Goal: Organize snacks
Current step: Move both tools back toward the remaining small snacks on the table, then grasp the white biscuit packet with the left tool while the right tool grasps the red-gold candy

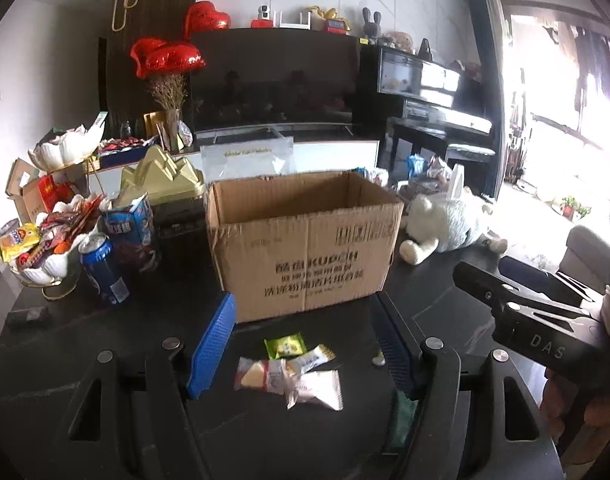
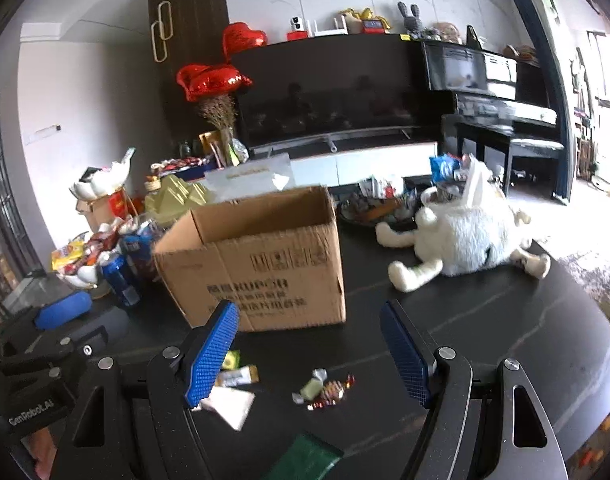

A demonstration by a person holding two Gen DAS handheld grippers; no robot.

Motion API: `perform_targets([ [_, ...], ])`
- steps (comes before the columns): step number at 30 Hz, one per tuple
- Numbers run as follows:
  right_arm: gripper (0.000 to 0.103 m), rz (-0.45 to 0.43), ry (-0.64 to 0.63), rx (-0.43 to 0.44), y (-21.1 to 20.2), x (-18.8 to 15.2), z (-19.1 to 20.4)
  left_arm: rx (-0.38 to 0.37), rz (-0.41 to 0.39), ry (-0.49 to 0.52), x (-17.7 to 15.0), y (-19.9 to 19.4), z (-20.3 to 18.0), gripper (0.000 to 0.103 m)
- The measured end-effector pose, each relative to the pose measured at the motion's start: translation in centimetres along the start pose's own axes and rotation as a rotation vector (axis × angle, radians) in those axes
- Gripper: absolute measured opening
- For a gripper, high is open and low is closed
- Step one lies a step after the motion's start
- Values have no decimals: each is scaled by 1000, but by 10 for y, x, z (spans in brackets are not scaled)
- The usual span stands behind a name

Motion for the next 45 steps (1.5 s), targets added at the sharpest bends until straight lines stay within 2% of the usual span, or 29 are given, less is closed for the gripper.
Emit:
perform_targets([
  [5,74,44,14,-3,15,-23,-7,-1,54,-4,-28,14,2,68],
  [21,74,196,32,-9,66,-80,-22,-60,265,-105,-96,76,2,68],
  [29,69,271,61,-5,90,-101,-30,-50,310,-112,-112,96,3,67],
  [33,61,301,82,8,98,-108,-32,-57,325,-121,-117,102,3,65],
  [42,55,314,101,12,108,-111,-35,-83,341,-154,-118,113,0,57],
  [45,51,320,106,22,111,-111,-35,-83,350,-160,-119,117,-1,51],
])
Point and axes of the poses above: each gripper's, at about its wrist camera, not at the fingertips, and y roughly the way its jaws point, z to its left, x to its top, the point moved 10 cm from there along y, roughly the way its jaws point, and after that the axes turned 3 degrees about x, right-handed, at the moved point
